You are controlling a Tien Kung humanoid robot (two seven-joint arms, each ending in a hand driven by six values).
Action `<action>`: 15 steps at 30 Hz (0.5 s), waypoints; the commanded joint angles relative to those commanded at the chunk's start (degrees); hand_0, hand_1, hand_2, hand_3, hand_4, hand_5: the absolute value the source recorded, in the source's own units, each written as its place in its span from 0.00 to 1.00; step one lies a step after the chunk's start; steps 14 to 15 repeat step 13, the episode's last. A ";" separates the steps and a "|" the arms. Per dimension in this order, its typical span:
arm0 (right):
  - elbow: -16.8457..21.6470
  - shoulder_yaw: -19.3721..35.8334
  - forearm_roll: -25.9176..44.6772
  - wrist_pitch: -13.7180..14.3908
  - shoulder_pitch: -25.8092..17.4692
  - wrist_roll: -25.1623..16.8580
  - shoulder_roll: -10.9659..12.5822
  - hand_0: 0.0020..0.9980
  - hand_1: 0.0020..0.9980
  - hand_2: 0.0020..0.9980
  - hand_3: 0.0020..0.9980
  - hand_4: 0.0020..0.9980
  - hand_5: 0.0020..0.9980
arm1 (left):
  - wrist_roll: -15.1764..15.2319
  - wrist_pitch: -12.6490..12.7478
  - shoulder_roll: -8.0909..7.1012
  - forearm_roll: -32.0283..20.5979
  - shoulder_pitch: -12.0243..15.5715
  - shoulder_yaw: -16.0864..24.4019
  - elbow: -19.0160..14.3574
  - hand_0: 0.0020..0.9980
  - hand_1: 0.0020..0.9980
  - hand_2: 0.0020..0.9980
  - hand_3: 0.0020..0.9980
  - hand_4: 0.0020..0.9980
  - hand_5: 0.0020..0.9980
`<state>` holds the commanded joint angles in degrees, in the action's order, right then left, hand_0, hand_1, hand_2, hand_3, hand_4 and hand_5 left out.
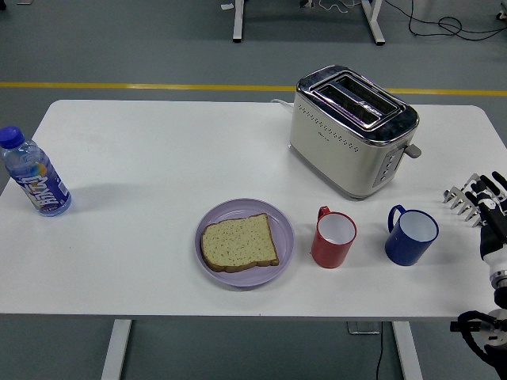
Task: Pick up the cup,pour liquid into bread,place the cup on the desk
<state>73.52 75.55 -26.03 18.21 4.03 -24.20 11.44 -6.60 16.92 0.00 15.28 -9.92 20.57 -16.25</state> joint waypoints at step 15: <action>0.78 -1.48 10.59 -2.70 0.30 -1.07 0.02 0.65 0.55 0.61 0.58 0.71 0.07 | 0.04 -0.01 0.00 -0.15 -0.15 -0.10 -0.03 0.68 0.68 0.70 0.54 0.25 1.00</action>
